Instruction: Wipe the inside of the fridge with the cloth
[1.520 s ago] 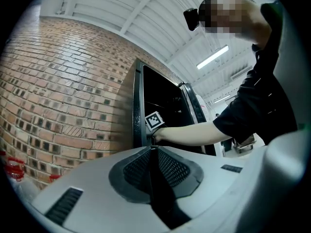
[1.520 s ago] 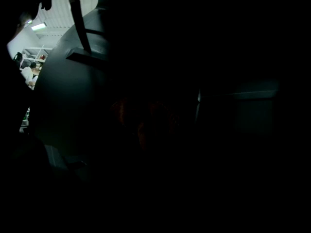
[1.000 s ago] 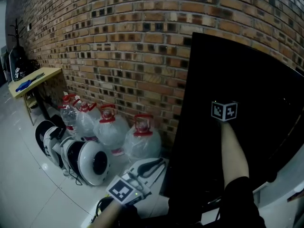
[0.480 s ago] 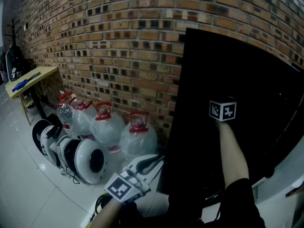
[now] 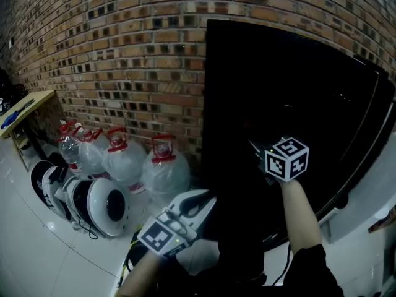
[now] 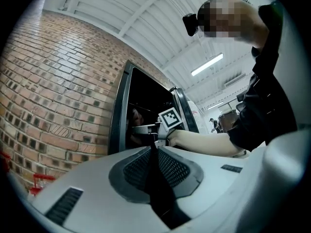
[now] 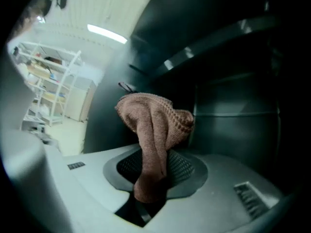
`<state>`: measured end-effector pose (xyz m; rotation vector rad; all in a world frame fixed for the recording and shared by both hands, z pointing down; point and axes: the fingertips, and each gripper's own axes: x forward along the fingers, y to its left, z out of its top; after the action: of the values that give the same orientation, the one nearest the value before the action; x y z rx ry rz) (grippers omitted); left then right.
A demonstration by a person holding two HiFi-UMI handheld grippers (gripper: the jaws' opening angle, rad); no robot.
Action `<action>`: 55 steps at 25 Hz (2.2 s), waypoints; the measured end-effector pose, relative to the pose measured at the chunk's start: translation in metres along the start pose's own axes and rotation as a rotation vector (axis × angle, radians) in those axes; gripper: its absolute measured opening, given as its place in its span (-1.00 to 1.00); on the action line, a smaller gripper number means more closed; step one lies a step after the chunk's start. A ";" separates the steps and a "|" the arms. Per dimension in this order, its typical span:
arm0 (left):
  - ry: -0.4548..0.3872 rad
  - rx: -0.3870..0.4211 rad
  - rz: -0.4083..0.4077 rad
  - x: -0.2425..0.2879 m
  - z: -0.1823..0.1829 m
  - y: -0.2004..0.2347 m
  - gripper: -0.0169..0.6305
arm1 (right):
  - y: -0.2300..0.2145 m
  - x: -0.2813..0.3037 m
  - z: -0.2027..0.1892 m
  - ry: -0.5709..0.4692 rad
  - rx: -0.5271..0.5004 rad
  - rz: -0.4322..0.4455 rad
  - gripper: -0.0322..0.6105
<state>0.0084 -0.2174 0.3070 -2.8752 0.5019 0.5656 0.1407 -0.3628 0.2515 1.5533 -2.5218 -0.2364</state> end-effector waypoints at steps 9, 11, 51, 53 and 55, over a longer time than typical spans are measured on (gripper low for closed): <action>-0.018 -0.133 -0.087 -0.001 0.004 -0.023 -0.81 | 0.108 -0.097 0.005 -0.126 0.017 0.304 -0.51; -0.026 -0.176 -0.140 0.003 0.012 -0.031 -0.81 | 0.130 -0.117 0.005 -0.165 0.030 0.418 -0.51; 0.114 -0.233 -0.455 0.036 0.018 -0.113 -0.52 | 0.191 -0.166 -0.069 -0.009 -0.143 0.548 -0.29; 0.088 -0.250 -0.446 0.035 0.021 -0.110 -0.52 | 0.187 -0.169 -0.070 -0.014 -0.127 0.521 -0.17; 0.065 -0.260 -0.433 0.034 0.025 -0.104 -0.52 | 0.181 -0.174 -0.070 -0.027 -0.112 0.488 -0.11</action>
<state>0.0669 -0.1250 0.2808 -3.1105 -0.2056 0.4928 0.0768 -0.1300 0.3493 0.8620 -2.7528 -0.3223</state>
